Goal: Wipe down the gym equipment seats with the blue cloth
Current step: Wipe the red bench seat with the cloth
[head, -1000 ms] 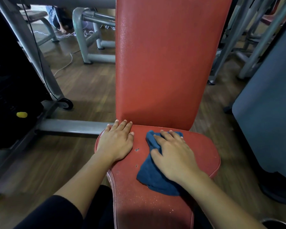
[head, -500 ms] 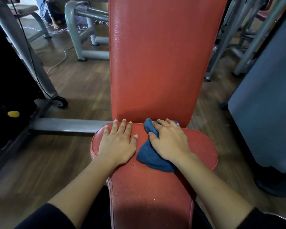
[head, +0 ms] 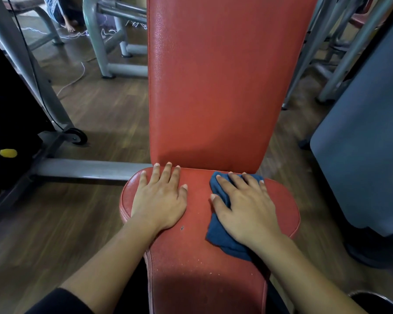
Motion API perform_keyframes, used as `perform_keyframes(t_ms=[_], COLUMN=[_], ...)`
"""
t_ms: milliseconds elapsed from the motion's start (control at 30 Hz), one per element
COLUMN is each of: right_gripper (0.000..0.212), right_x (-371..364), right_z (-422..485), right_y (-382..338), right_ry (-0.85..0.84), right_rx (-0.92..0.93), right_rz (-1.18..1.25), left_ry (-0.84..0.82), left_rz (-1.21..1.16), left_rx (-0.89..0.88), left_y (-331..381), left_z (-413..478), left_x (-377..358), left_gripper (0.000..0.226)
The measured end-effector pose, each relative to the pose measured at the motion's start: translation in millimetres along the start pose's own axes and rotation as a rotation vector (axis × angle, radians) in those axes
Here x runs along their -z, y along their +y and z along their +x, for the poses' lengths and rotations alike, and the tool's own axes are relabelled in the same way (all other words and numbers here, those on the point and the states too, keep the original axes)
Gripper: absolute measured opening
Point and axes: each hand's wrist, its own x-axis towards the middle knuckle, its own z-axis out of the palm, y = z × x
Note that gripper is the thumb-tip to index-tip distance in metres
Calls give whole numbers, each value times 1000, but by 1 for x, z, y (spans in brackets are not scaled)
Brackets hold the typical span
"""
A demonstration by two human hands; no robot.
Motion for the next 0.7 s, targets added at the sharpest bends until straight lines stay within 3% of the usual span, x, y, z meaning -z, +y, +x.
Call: perform_keyframes(t_ms=[200, 367, 433, 700], right_gripper=[47, 56, 51, 43], right_x=[-5, -2, 1, 5], right_z=[40, 0, -11, 32], right_y=[9, 11, 19, 28], right_ry=[38, 95, 85, 61], right_rx=[33, 57, 36, -44], right_rz=[-9, 52, 78, 4], left_ry=[-2, 2, 4, -6], left_rz=[-5, -2, -2, 0], left_rx=[3, -4, -7, 0], left_y=[0, -1, -1, 0], left_z=[1, 0, 1, 3], left_x=[0, 0, 1, 0], left_gripper=[58, 58, 57, 57])
